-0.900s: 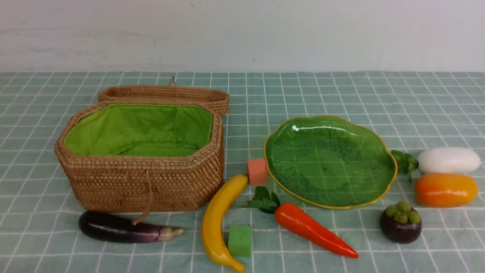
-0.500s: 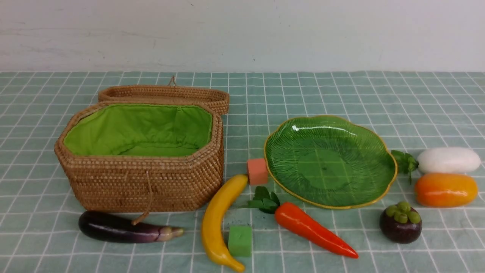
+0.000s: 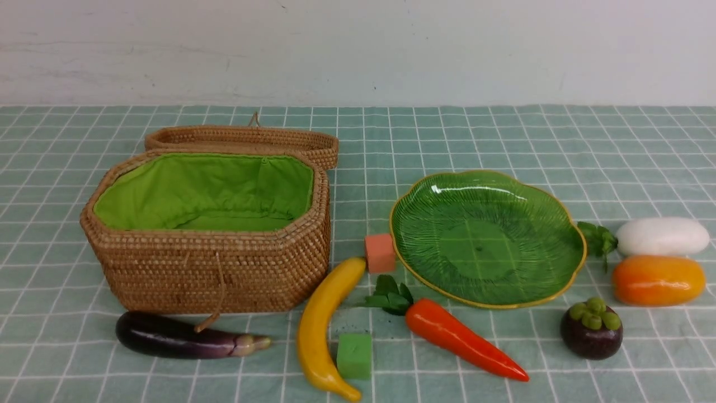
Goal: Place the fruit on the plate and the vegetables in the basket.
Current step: Use the left arm to grab an eggplant and put it into the left basket
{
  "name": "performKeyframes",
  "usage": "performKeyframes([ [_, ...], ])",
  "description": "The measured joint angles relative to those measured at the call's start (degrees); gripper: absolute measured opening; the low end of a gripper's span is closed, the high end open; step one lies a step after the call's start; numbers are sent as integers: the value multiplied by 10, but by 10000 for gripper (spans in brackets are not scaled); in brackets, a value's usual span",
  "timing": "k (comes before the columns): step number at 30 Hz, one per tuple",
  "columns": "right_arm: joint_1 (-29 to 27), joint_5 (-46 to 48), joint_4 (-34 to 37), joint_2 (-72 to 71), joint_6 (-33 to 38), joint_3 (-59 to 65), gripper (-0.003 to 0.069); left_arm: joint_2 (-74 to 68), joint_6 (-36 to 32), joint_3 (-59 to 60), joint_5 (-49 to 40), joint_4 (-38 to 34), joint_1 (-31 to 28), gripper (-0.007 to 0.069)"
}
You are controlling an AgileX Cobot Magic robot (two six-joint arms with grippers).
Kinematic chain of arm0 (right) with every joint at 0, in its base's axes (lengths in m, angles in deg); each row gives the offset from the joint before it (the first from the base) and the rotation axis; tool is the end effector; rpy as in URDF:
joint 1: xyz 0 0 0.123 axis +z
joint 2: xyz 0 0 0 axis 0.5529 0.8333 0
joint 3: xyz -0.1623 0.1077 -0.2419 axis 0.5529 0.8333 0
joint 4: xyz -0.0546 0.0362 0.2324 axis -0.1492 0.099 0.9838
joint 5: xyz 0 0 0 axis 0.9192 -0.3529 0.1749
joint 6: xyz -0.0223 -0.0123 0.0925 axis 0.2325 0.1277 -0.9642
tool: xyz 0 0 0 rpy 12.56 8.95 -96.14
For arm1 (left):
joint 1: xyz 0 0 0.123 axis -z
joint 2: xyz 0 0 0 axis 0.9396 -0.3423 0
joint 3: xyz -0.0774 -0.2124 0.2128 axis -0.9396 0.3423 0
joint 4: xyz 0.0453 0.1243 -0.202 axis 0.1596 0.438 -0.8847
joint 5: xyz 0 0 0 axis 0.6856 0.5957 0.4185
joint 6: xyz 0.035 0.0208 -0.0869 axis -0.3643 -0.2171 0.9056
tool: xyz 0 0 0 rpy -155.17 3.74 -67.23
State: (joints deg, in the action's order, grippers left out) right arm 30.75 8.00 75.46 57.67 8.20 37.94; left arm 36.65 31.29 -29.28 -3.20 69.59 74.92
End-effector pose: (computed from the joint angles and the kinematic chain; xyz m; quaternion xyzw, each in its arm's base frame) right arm 0.0207 -0.0024 0.1723 0.0424 0.8038 -0.0067 0.5934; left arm 0.0220 0.0015 0.1695 -0.0308 0.8019 -0.0525 0.5943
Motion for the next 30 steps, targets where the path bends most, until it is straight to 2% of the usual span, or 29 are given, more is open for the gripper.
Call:
performKeyframes([
  [4, 0, 0, 0, 0, 0, 0, 242, 0, 9, 0, 12, -16, 0, 239],
  [6, 0, 0, 0, 0, 0, 0, 242, 0, 83, 0, 51, -117, 0, 239],
  [7, 0, 0, 0, 0, 0, 0, 242, 0, 83, 0, 54, -125, 0, 239],
  [9, 0, 0, 0, 0, 0, 0, 242, 0, 123, 0, 109, -192, 0, 239],
  [15, 0, 0, 0, 0, 0, 0, 242, 0, 139, 0, 217, -232, 0, 239],
  [16, 0, 0, 0, 0, 0, 0, 242, 0, 153, 0, 260, -246, 0, 232],
  [18, 0, 0, 0, 0, 0, 0, 242, 0, 169, 0, 287, -254, 0, 215],
  [19, 0, 0, 0, 0, 0, 0, 242, 0, 186, -4, 292, -254, 0, 172],
  [20, 0, 0, 0, 0, 0, 0, 242, 0, 190, -11, 285, -251, 0, 150],
  [22, 0, 0, 0, 0, 0, 0, 242, 0, 192, -40, 233, -222, 0, 50],
  [23, 0, 0, 0, 0, 0, 0, 242, 0, 192, -40, 233, -222, 0, 50],
  [24, 0, 0, 0, 0, 0, 0, 242, -9, 192, -70, 183, -190, 0, -11],
  [26, 0, 0, 0, 0, 0, 0, 242, -39, 192, -117, 110, -155, 0, -13],
  [27, 0, 0, 0, 0, 0, 0, 242, -43, 192, -122, 110, -152, 0, -13],
  [30, 0, -14, -29, 0, 0, 2, 242, -128, 151, -199, -29, -128, 0, -13],
])
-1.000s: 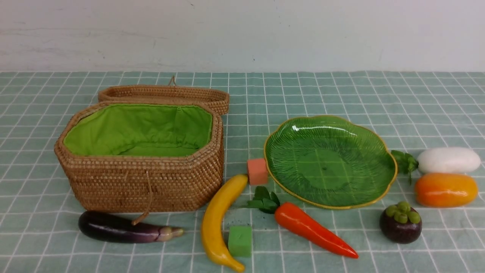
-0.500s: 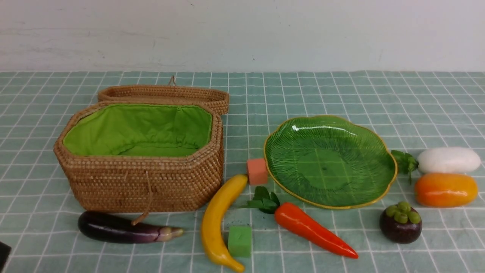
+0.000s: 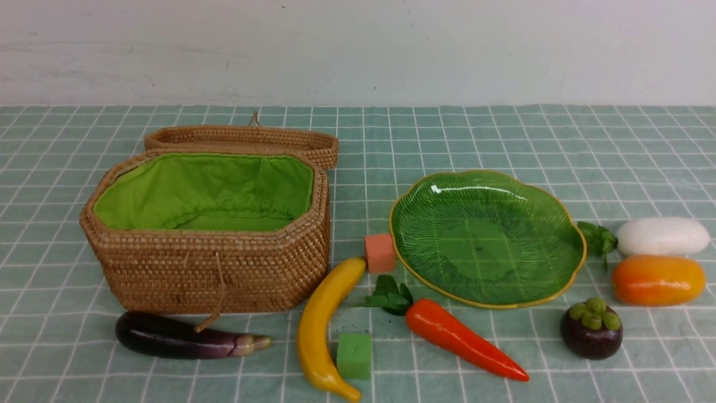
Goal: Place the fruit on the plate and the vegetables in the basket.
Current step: Use the left arm to grab an eggplant and put it into the left basket
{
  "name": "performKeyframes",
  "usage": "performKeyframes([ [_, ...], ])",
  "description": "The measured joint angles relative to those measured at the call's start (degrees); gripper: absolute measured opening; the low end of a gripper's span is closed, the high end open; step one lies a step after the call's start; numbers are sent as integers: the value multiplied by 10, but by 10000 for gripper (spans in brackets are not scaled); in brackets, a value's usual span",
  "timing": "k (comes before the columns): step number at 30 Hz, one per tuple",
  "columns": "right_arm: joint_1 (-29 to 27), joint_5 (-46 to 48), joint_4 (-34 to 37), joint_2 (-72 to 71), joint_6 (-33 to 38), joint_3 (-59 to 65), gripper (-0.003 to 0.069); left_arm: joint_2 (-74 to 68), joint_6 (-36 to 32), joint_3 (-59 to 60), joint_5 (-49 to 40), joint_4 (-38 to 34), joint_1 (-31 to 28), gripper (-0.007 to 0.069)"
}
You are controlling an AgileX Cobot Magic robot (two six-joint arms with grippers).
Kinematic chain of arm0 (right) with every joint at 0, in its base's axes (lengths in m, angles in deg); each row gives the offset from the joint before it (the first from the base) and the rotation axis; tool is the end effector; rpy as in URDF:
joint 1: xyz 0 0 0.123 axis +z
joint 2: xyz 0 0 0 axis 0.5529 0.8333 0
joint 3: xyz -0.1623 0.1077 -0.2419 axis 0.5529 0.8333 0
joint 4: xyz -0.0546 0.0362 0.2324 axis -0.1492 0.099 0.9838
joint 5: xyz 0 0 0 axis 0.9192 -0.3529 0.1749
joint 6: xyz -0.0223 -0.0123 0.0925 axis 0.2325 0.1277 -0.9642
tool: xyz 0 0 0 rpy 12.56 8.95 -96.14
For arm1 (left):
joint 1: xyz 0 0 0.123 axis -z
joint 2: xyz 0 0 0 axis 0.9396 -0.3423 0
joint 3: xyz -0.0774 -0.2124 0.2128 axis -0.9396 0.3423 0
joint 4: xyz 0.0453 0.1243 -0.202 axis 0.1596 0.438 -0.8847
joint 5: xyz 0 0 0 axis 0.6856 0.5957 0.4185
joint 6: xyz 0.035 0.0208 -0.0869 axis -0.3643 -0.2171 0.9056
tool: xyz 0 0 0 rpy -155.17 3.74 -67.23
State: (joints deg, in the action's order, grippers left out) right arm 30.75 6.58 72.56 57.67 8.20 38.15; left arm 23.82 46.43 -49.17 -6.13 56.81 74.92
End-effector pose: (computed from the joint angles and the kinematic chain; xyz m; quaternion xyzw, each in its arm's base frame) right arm 0.0213 -0.0040 0.1735 0.0281 0.7977 -0.0277 0.6017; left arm 0.0321 -0.0075 0.2729 -0.1863 0.7575 -0.2307 0.5816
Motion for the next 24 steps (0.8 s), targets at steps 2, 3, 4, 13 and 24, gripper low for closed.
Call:
performKeyframes([
  [2, 0, -12, -6, 0, -1, 2, 242, -31, -30, -34, -61, -2, 0, -13],
  [3, 0, -28, -2, 0, -14, 4, 242, -69, -71, -63, -119, -9, 0, -13],
  [4, 0, -53, 14, 0, -39, 4, 242, -106, -109, -95, -188, -21, 0, -13],
  [13, 0, -211, 176, 0, -270, 4, 242, -252, -277, -186, -369, -137, 0, -13],
  [24, 140, 123, 163, 80, -173, -207, 156, -332, -449, -188, -360, -166, 85, -13],
])
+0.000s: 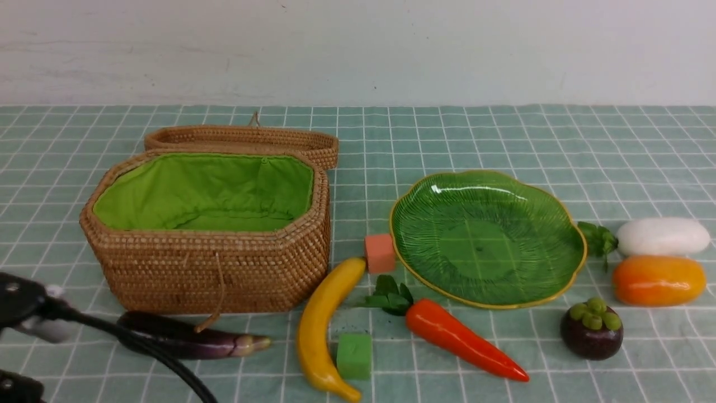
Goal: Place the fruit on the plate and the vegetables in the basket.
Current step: Use the left arm to grab an eggplant and put it into the left basket
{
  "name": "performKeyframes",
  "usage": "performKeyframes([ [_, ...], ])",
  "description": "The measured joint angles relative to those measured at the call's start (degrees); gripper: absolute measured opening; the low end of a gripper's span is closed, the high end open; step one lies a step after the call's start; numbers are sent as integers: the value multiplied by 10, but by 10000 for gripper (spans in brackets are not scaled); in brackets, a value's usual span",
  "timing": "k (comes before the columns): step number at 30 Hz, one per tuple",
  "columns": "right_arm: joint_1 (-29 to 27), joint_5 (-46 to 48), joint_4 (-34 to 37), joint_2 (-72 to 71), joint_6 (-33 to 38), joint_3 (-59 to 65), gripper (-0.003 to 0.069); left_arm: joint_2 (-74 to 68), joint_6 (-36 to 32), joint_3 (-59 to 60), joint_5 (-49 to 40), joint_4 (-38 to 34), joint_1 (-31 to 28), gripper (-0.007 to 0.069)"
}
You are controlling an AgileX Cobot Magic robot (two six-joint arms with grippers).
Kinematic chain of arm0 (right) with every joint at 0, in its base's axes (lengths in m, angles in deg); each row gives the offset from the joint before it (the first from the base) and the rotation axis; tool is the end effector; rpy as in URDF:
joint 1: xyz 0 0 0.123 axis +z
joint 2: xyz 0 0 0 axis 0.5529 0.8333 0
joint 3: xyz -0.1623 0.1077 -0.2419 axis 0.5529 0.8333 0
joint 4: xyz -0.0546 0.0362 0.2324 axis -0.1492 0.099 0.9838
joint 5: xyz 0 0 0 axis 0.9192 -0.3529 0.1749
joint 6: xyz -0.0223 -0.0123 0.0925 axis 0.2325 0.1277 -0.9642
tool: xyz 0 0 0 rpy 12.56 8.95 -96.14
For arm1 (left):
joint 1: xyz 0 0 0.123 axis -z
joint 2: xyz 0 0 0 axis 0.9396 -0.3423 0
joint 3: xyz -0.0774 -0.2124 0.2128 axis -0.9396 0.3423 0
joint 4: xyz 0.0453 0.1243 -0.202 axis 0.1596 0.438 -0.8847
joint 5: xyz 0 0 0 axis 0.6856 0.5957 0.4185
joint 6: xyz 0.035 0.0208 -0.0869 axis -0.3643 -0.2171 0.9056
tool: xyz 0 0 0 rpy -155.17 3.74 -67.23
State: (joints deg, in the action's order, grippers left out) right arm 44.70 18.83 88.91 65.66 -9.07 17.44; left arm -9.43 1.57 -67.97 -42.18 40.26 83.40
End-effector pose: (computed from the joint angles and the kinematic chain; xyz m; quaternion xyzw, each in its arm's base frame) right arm 0.0121 0.0127 0.2690 0.1079 0.7857 0.2598 0.5510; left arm 0.0865 -0.0547 0.2986 0.1880 0.9354 -0.1895 0.2319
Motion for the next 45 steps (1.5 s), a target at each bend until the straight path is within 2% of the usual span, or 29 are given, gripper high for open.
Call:
performKeyframes([
  [1, 66, 114, 1, 50, 84, -83, 127, -32, -22, -5, 0, 13, 30, -13],
  [2, 73, 114, 1, 56, 92, -92, 127, -36, -25, -5, 0, 16, 30, -13],
  [3, 121, 205, 3, 97, 154, -160, 106, -75, -35, -20, -1, 42, 60, -13],
  [6, 173, 284, 5, 137, 211, -232, 92, -122, -46, -46, -6, 83, 87, -13],
  [7, 211, 329, 5, 161, 242, -280, 88, -163, -56, -71, -10, 125, 105, -13],
  [8, 214, 332, 5, 162, 245, -284, 88, -163, -56, -71, -10, 125, 105, -13],
  [9, 237, 346, 5, 171, 260, -308, 88, -199, -69, -98, -8, 163, 117, -13],
  [12, 272, 348, 5, 173, 277, -332, 88, -265, -115, -149, 18, 209, 125, -12],
  [14, 279, 347, 5, 172, 279, -332, 88, -297, -148, -168, 29, 219, 125, 3],
  [17, 282, 348, 5, 172, 280, -332, 88, -354, -205, -192, 44, 225, 126, 94],
  [18, 282, 348, 5, 172, 280, -332, 88, -357, -205, -193, 45, 225, 126, 104],
  [19, 282, 351, 5, 172, 280, -332, 90, -385, -227, -202, 53, 225, 126, 201],
  [20, 282, 350, 5, 172, 280, -332, 90, -392, -231, -202, 55, 225, 126, 225],
  [21, 282, 351, 5, 172, 280, -332, 90, -416, -250, -205, 69, 225, 126, 324],
  [22, 282, 351, 5, 172, 280, -332, 91, -429, -264, -206, 78, 225, 126, 382],
  [24, 282, 351, 5, 172, 280, -332, 95, -447, -299, -206, 95, 226, 126, 467],
  [26, 282, 352, 5, 172, 280, -332, 97, -458, -338, -206, 107, 226, 126, 514],
  [29, 283, 358, 5, 172, 280, -332, 101, -461, -411, -206, 125, 226, 126, 539],
  [31, 283, 359, 5, 172, 280, -332, 104, -463, -469, -208, 139, 231, 126, 528],
  [34, 283, 360, 5, 172, 280, -332, 107, -475, -508, -208, 164, 244, 126, 499],
  [41, 283, 362, 5, 172, 280, -332, 108, -528, -522, -208, 220, 265, 127, 451],
  [45, 283, 363, 8, 172, 280, -332, 108, -541, -498, -208, 232, 294, 127, 447],
])
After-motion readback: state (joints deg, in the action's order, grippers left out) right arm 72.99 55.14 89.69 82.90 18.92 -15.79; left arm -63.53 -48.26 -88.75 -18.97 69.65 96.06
